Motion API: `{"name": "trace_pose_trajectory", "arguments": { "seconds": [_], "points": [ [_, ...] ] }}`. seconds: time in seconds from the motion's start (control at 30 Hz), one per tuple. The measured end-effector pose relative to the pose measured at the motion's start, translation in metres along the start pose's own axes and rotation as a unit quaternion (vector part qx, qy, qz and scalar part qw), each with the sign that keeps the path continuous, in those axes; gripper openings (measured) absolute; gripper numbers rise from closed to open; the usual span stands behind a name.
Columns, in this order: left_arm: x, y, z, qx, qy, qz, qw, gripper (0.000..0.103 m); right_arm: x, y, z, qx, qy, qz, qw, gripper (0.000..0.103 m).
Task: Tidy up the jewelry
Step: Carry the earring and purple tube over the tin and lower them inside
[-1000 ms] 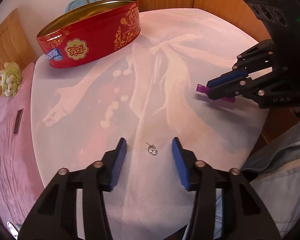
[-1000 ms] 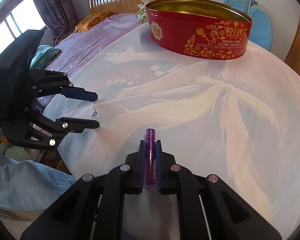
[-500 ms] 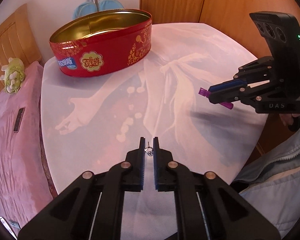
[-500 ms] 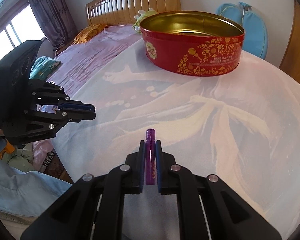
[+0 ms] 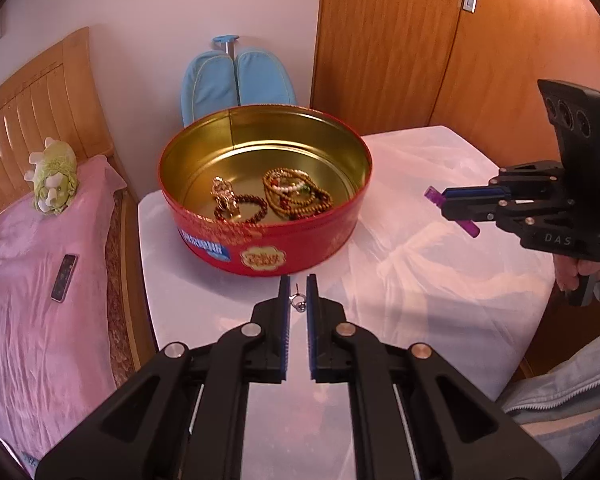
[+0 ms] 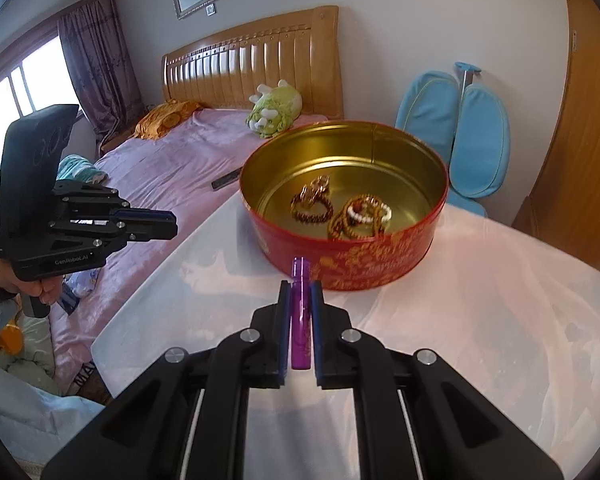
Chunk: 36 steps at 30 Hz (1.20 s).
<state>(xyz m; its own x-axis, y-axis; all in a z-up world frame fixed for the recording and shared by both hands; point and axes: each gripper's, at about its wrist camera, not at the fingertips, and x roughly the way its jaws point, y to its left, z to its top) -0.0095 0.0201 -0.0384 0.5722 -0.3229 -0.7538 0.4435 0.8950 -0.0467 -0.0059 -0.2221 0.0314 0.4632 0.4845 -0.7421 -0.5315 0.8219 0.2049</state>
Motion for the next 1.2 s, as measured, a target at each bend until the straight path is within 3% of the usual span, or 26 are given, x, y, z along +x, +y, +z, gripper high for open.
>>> {"name": "trace_pose_trajectory", "arguments": {
  "seconds": [0.23, 0.4, 0.73, 0.93, 1.03, 1.2],
  "points": [
    [0.015, 0.028, 0.057, -0.003, -0.013, 0.006, 0.9999, 0.007, 0.014, -0.022, 0.058, -0.008, -0.019, -0.017, 1.000, 0.011],
    [0.044, 0.042, 0.103, 0.012, 0.003, 0.002, 0.9999, 0.008, 0.043, -0.040, 0.100, -0.007, -0.004, -0.016, 1.000, 0.011],
    [0.121, 0.074, 0.163, 0.035, 0.074, -0.008, 0.9966, 0.008, 0.128, -0.074, 0.161, 0.001, 0.102, -0.011, 0.995, 0.011],
    [0.171, 0.095, 0.175, 0.030, 0.160, -0.013, 0.9865, 0.008, 0.197, -0.097, 0.160, 0.044, 0.252, -0.004, 0.967, 0.011],
    [0.188, 0.095, 0.171, 0.033, 0.197, -0.035, 0.9791, 0.008, 0.213, -0.098, 0.155, 0.035, 0.282, -0.011, 0.959, 0.011],
    [0.204, 0.087, 0.164, 0.049, 0.216, -0.035, 0.9744, 0.008, 0.218, -0.098, 0.151, 0.046, 0.281, -0.004, 0.959, 0.011]
  ]
}}
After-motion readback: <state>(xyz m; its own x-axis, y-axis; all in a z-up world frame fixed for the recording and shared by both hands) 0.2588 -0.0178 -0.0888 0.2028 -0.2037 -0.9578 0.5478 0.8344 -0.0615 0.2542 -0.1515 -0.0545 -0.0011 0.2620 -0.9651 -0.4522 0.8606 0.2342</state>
